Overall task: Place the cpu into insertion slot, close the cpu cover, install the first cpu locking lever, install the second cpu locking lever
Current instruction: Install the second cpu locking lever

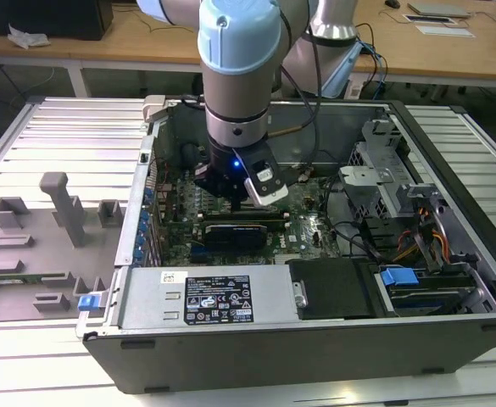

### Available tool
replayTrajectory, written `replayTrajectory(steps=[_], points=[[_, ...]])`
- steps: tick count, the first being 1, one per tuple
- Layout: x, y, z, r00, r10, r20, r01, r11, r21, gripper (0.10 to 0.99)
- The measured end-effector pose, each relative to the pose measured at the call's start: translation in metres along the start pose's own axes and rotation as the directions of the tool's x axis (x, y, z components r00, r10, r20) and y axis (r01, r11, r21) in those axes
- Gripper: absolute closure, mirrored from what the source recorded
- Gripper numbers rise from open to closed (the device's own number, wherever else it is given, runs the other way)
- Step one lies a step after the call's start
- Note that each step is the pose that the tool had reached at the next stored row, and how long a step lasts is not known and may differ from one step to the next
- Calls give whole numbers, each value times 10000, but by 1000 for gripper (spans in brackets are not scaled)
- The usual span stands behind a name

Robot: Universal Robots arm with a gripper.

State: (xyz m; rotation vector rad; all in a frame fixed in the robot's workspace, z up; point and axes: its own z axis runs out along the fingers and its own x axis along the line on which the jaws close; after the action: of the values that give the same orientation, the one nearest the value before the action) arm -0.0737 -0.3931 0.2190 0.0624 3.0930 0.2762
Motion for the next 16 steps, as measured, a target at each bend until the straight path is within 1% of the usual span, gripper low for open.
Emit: replayTrajectory(steps=[1,2,4,5,6,8,11,16], points=[[20,-18,9,10000,5,-5,-5,9999,-129,980],[37,-27,15,10000,7,-8,-7,9998,-190,980],[55,-46,24,10000,7,-11,-7,9996,-269,980],[70,-60,32,10000,13,-15,-13,9994,-355,980],[79,-65,36,10000,17,-16,-17,9992,-401,980],[126,-75,59,10000,20,-21,-21,9985,-553,980],[140,-83,96,10000,22,-25,-23,9981,-622,980],[166,-93,150,10000,25,-27,-27,9976,-688,980]])
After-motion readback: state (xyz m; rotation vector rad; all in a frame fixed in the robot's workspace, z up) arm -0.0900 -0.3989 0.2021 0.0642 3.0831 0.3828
